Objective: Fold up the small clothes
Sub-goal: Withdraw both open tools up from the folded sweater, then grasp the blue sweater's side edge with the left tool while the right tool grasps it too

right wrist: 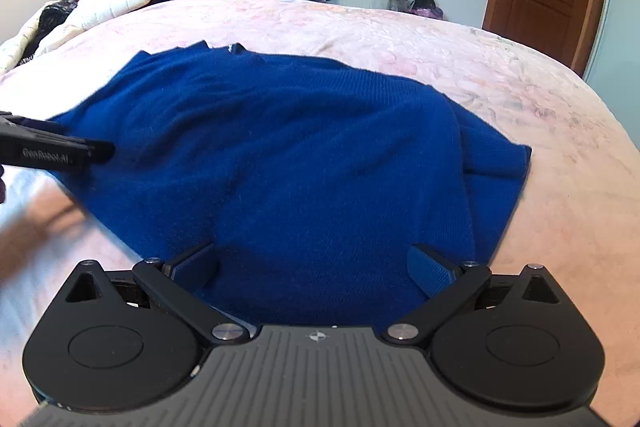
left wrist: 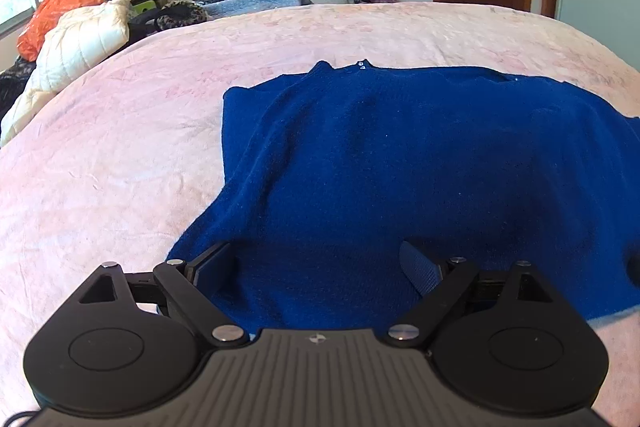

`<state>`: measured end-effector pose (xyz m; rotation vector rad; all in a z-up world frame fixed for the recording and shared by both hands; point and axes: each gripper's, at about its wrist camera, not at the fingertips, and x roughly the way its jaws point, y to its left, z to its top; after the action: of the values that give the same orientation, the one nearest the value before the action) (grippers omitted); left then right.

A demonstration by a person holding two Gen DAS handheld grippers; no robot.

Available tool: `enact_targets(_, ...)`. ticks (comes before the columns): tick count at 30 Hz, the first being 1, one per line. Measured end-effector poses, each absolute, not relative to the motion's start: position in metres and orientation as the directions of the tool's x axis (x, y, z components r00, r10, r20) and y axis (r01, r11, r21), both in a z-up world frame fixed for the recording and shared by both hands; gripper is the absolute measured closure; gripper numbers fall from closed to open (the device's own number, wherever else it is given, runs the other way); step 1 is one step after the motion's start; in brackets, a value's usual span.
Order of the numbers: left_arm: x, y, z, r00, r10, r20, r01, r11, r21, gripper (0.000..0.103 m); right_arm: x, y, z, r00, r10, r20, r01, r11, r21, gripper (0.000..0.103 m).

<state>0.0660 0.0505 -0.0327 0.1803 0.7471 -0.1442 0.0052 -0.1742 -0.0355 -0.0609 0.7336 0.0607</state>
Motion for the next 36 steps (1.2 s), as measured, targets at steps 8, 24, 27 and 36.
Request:
enact_targets(8,0.084,0.085,0.004,0.76,-0.071,-0.647,0.157,0.985,0.076,0.012,0.007,-0.142,0.006,0.822,0.106,-0.56,-0.192,0.977,-0.098,0.001)
enact_targets(24,0.216,0.153,-0.016,0.561,-0.327,-0.76,0.197,0.945,-0.261,0.012,0.013,0.027,-0.039,0.837,0.049,-0.545,-0.383,0.764,-0.52,0.003)
enact_targets(27,0.226,0.15,-0.021,0.497,-0.433,-0.752,0.249,0.901,-0.355,0.012,0.012,0.045,-0.056,0.859,0.009,-0.513,-0.367,0.71,-0.602,0.003)
enact_targets(36,0.254,0.133,-0.03,0.441,-0.556,-0.705,0.29,0.831,-0.475,0.004,0.036,0.066,-0.066,0.897,-0.029,-0.442,-0.304,0.686,-0.661,0.003)
